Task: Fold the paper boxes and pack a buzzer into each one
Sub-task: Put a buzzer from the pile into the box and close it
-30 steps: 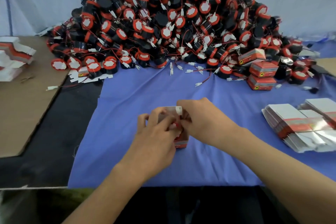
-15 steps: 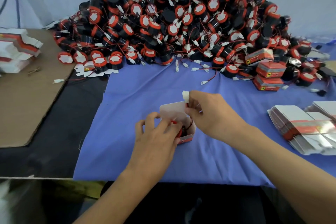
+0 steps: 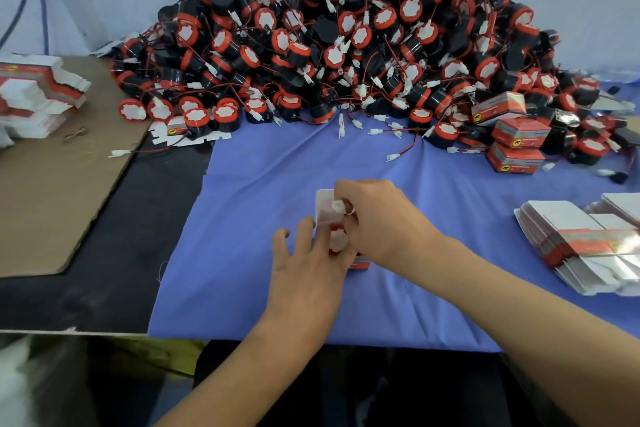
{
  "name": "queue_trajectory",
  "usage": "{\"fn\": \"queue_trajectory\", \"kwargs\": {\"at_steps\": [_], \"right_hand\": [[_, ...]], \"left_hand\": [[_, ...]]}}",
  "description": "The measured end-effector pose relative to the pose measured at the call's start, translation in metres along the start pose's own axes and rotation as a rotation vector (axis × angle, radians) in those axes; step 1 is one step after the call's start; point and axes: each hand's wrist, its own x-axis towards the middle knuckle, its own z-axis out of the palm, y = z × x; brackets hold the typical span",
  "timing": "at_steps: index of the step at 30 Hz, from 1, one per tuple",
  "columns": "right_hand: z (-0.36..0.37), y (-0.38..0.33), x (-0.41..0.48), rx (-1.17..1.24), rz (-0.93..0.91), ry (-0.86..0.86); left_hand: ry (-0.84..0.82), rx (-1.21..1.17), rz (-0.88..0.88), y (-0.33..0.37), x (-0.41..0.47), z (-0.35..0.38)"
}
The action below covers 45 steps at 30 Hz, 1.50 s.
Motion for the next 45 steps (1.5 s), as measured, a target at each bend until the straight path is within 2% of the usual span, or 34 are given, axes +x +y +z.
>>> {"fn": "queue_trajectory", "kwargs": {"at_steps": [10,14,19,23,29,33,37,39,42,45], "right_hand": [[0.022,0.006,0.000,-0.031,-0.048,0.074],[0.015,0.010,0.004,-0.062,-0.030,0.032],[0.010,0.010,0.008,-0.063,0.012,-0.003],[0.011,0.000,0.011,0.014,0.039,-0.017],[0.028,-0.010,0.011,0.051,0.020,0.068],[0.033,-0.004,0.007,-0.043,-0.008,-0.038],[0.035,0.002,0.002,-0.046,-0.038,-0.088],[0.032,0.005,0.000,-0.052,-0.065,-0.114],[0.031,0.009,-0.004,-0.077,-0.130,-0.146],[0.036,0.011,-0.009,-0.135,-0.169,-0.134]], "left_hand": [[0.248,-0.102,-0.088,-0.009,-0.011,0.015],[0.383,-0.142,-0.101,-0.009,-0.005,0.017],[0.350,-0.236,-0.104,-0.006,-0.001,0.024],[0.407,-0.359,-0.062,-0.006,-0.001,0.026],[0.442,-0.409,0.012,-0.012,-0.002,0.034],[0.481,-0.451,0.090,-0.021,-0.003,0.045],[0.511,-0.622,0.150,-0.029,-0.005,0.052],[0.603,-0.714,0.100,-0.032,-0.007,0.055],[0.711,-0.895,-0.087,-0.032,-0.010,0.051],[0.646,-0.986,-0.156,-0.030,-0.007,0.044]]}}
